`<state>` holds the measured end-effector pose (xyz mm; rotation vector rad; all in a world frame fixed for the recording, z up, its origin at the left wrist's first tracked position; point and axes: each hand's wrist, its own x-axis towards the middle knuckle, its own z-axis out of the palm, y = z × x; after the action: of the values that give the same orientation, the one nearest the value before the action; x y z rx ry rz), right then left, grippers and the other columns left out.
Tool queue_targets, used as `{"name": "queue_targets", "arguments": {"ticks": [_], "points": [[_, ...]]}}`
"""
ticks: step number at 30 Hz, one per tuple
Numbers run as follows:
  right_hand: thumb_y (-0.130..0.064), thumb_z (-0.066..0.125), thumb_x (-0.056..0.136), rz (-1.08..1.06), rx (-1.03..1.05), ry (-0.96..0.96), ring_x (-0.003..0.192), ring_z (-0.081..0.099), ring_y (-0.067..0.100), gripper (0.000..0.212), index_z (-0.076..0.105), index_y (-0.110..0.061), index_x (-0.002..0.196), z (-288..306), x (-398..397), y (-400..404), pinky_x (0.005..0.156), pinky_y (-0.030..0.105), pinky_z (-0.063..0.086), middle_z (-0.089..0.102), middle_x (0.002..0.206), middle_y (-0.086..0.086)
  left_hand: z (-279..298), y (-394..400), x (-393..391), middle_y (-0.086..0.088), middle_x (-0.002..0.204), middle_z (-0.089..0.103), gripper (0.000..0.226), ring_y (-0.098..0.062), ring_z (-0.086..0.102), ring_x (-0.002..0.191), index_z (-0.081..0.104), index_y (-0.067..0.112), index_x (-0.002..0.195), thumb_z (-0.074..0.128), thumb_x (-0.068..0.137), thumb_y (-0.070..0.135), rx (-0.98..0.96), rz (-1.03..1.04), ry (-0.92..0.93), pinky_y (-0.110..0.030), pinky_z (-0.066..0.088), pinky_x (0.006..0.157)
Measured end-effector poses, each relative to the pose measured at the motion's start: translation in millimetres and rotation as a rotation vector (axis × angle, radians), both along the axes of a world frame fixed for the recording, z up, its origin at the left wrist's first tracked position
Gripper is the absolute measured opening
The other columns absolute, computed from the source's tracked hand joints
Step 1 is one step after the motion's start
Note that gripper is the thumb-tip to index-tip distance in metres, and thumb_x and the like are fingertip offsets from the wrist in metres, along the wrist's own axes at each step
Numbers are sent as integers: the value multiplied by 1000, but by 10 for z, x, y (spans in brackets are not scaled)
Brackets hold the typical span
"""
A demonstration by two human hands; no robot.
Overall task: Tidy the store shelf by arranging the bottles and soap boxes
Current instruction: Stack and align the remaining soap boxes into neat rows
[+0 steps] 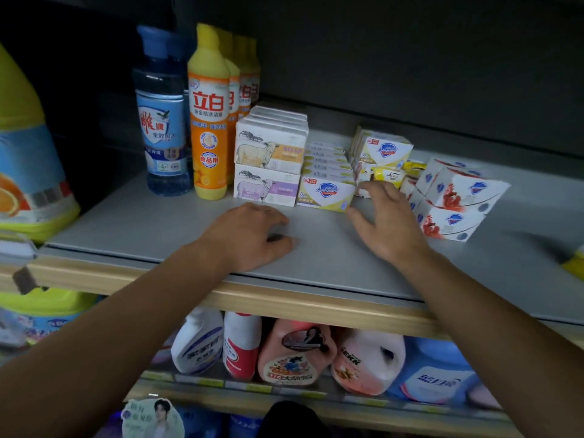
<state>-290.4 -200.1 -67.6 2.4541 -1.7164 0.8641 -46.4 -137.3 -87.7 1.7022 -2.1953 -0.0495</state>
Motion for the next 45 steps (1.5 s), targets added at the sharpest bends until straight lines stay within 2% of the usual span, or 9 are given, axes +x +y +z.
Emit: {"name": "queue_targets", "arguments": {"ticks": [4, 9, 16, 27, 33, 36, 38, 42, 45], "points": [[-48, 52, 92, -42, 142, 107, 134, 38, 26, 54, 47, -24, 140, -58, -586, 329, 111, 37, 33, 45, 144, 3, 64, 45, -35, -3, 130, 62, 56, -24, 57, 117, 59, 21, 130, 59, 84, 53, -41, 11, 59, -37, 47, 96], [-59, 45, 90, -97, 274, 107, 134, 40, 19, 58, 49, -29, 140, -145, -973, 528, 108, 32, 34, 46, 146, -4, 227, -38, -368, 2, 113, 68, 42, -15, 63, 92, 62, 22, 124, 69, 84, 32, -131, -20, 197, -22, 44, 80], [-59, 41, 92, -109, 234, 135, 132, 39, 23, 55, 48, -31, 139, -233, -970, 449, 108, 34, 32, 46, 144, -5, 485, -541, -1131, -1, 108, 70, 34, -19, 66, 95, 66, 18, 117, 68, 85, 27, -263, -73, 214, -28, 49, 87], [-61, 34, 88, -89, 203, 142, 126, 38, 26, 60, 48, -27, 136, -276, -961, 423, 106, 41, 30, 48, 136, -2, 573, -1706, -1808, -12, 131, 57, 52, -31, 52, 118, 55, 17, 132, 64, 84, 35, -139, 76, -93, -40, 48, 94], [-60, 32, 87, -85, 181, 136, 123, 38, 26, 60, 49, -26, 133, -281, -959, 429, 107, 42, 31, 48, 131, -1, 551, -1865, -1921, -15, 133, 43, 59, -34, 37, 125, 51, 15, 133, 64, 84, 46, -60, 207, -421, -47, 40, 97], [-61, 30, 85, -75, 186, 125, 123, 38, 25, 62, 49, -26, 132, -279, -956, 432, 106, 41, 31, 48, 130, -2, 572, -1827, -1917, -15, 132, 46, 53, -34, 40, 123, 53, 15, 130, 61, 87, 45, -125, 181, -470, -47, 39, 97], [-61, 29, 82, -71, 190, 117, 123, 38, 25, 63, 50, -27, 131, -277, -962, 430, 105, 41, 31, 49, 130, -3, 659, -1729, -1891, -16, 127, 53, 47, -35, 49, 117, 54, 14, 127, 59, 88, 41, -166, 171, -406, -44, 43, 92], [-59, 37, 85, -82, 199, 120, 122, 40, 25, 57, 52, -26, 129, -262, -969, 447, 104, 41, 32, 50, 130, -3, 840, -1377, -1779, -19, 113, 62, 34, -39, 57, 103, 57, 10, 114, 63, 87, 30, -279, 37, -61, -38, 44, 79], [-57, 46, 83, -94, 208, 69, 120, 43, 26, 58, 47, -23, 130, -229, -957, 457, 99, 40, 35, 52, 130, 0, 806, -1020, -1645, -16, 113, 63, 39, -36, 57, 104, 60, 10, 119, 68, 86, 30, -310, -113, 116, -34, 41, 80]]}}
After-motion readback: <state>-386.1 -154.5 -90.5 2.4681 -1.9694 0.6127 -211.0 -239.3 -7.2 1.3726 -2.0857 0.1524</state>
